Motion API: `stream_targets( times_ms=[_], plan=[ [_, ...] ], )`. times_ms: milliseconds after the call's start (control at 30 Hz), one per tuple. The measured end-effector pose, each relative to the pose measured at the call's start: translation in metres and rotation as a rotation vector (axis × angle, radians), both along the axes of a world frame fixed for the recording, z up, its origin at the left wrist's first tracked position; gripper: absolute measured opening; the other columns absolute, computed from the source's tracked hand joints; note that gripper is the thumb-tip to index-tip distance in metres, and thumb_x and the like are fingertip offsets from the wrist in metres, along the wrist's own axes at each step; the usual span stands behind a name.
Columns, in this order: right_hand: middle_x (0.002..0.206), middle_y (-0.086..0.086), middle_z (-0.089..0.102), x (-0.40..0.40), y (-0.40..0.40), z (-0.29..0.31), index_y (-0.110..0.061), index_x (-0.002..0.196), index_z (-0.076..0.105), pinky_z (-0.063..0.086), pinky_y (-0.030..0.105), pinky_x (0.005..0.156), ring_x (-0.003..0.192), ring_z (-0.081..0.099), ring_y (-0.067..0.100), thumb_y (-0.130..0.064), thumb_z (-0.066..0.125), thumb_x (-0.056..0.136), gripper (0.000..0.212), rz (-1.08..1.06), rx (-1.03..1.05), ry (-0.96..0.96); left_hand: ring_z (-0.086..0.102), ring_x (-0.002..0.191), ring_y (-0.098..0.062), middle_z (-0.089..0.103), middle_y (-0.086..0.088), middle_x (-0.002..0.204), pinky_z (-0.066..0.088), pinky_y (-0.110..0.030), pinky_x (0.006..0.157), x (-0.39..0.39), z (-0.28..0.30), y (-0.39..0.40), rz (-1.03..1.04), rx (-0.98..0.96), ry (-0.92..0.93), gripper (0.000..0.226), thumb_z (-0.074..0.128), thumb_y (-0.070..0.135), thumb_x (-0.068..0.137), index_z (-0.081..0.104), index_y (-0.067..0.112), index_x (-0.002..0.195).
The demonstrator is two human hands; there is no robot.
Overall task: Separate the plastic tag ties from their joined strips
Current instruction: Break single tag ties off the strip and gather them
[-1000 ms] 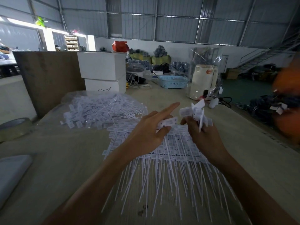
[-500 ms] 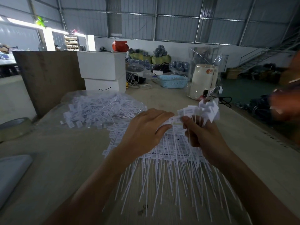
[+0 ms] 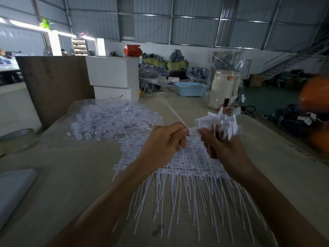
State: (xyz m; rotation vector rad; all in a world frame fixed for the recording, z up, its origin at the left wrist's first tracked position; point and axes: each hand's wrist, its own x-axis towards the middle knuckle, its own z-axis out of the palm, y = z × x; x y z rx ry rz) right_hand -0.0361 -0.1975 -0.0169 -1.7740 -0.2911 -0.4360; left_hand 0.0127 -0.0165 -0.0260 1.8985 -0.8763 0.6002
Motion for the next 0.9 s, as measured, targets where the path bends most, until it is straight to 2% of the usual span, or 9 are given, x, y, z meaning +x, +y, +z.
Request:
stream_targets(
  times_ms=[100, 233, 367, 433, 533, 600, 667, 800, 900],
  plan=[
    [0.057, 0.005, 0.036, -0.001, 0.001, 0.001, -0.019, 0.069, 0.058, 0.029, 0.03, 0.049, 0.05, 0.032, 0.017, -0.04, 0.056, 0.094, 0.033, 0.046, 0.034, 0.016, 0.056, 0.049, -0.011, 0.063, 0.001, 0.061, 0.043, -0.015, 0.057, -0.002, 0.003, 0.0, -0.064, -0.089, 0.067, 0.03, 0.05, 0.01, 0.101, 0.062, 0.009, 0.073],
    [0.054, -0.001, 0.036, 0.0, 0.001, -0.001, -0.029, 0.061, 0.057, 0.029, 0.029, 0.05, 0.049, 0.032, 0.013, -0.036, 0.054, 0.098, 0.038, 0.058, -0.003, -0.005, 0.046, 0.047, -0.017, 0.057, -0.003, 0.059, 0.039, -0.025, 0.047, -0.004, 0.005, -0.001, -0.215, -0.301, 0.249, 0.024, 0.051, 0.011, 0.101, 0.068, 0.004, 0.085],
    [0.056, -0.003, 0.039, 0.0, 0.0, -0.002, -0.021, 0.069, 0.055, 0.033, 0.029, 0.05, 0.049, 0.036, 0.011, -0.038, 0.054, 0.096, 0.032, 0.057, -0.041, -0.03, 0.039, 0.049, -0.015, 0.049, -0.004, 0.059, 0.035, -0.024, 0.046, 0.003, 0.007, 0.005, -0.251, -0.597, 0.382, 0.026, 0.048, 0.01, 0.102, 0.071, 0.007, 0.091],
    [0.057, 0.001, 0.037, 0.0, -0.001, -0.001, -0.02, 0.068, 0.053, 0.032, 0.027, 0.049, 0.048, 0.034, 0.012, -0.038, 0.055, 0.095, 0.033, 0.055, -0.021, -0.046, 0.041, 0.05, -0.014, 0.052, -0.004, 0.062, 0.036, -0.024, 0.047, 0.007, 0.008, 0.013, -0.229, -0.637, 0.402, 0.026, 0.047, 0.009, 0.103, 0.069, 0.006, 0.09],
    [0.059, 0.005, 0.035, -0.001, -0.002, 0.0, -0.023, 0.066, 0.054, 0.03, 0.028, 0.048, 0.049, 0.032, 0.014, -0.042, 0.055, 0.094, 0.034, 0.062, 0.006, -0.035, 0.056, 0.057, -0.019, 0.065, -0.006, 0.075, 0.042, -0.028, 0.048, 0.006, 0.008, 0.018, -0.22, -0.458, 0.328, 0.019, 0.051, 0.009, 0.101, 0.069, 0.009, 0.106],
    [0.057, 0.003, 0.034, -0.001, 0.0, -0.001, -0.024, 0.064, 0.054, 0.028, 0.028, 0.048, 0.049, 0.031, 0.014, -0.041, 0.055, 0.094, 0.035, 0.071, 0.02, -0.016, 0.066, 0.068, -0.022, 0.07, -0.007, 0.089, 0.051, -0.032, 0.052, 0.0, 0.007, 0.012, -0.267, -0.328, 0.313, 0.026, 0.055, 0.01, 0.099, 0.062, 0.015, 0.123],
    [0.057, 0.004, 0.033, -0.002, 0.001, -0.001, -0.014, 0.069, 0.054, 0.026, 0.03, 0.049, 0.05, 0.028, 0.019, -0.042, 0.055, 0.093, 0.037, 0.083, 0.04, -0.001, 0.071, 0.077, -0.025, 0.07, -0.009, 0.096, 0.057, -0.036, 0.058, -0.005, 0.008, 0.004, -0.3, -0.28, 0.316, 0.033, 0.055, 0.015, 0.099, 0.055, 0.018, 0.132],
    [0.071, 0.014, 0.04, -0.002, 0.0, 0.002, 0.002, 0.082, 0.054, 0.029, 0.03, 0.053, 0.06, 0.031, 0.025, -0.045, 0.058, 0.085, 0.048, 0.054, 0.169, 0.017, 0.071, 0.093, -0.013, 0.072, 0.006, 0.106, 0.061, -0.037, 0.071, -0.006, 0.008, 0.001, -0.264, -0.146, 0.261, 0.032, 0.065, 0.023, 0.094, 0.062, 0.023, 0.125],
    [0.073, 0.013, 0.042, 0.0, -0.001, 0.002, 0.008, 0.086, 0.052, 0.03, 0.03, 0.053, 0.062, 0.033, 0.024, -0.044, 0.059, 0.085, 0.053, 0.036, 0.183, 0.018, 0.068, 0.088, -0.001, 0.072, 0.017, 0.093, 0.056, -0.021, 0.068, -0.005, 0.003, -0.003, -0.097, -0.034, 0.152, 0.026, 0.072, 0.024, 0.089, 0.07, 0.026, 0.114]
  ],
)
